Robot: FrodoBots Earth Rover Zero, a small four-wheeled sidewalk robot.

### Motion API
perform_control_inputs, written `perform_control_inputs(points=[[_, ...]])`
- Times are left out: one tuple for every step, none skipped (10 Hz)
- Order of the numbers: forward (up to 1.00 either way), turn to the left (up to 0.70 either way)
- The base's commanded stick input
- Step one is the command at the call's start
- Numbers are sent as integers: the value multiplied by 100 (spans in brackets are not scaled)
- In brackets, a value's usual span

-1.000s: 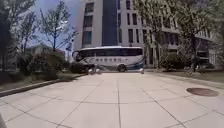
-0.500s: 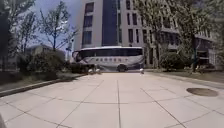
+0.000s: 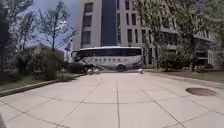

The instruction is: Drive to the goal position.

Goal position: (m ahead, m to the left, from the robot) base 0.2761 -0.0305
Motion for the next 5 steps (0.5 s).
perform_control_inputs(points=[[0, -45], [0, -45], [0, -40], [0, -16], [0, 0]])
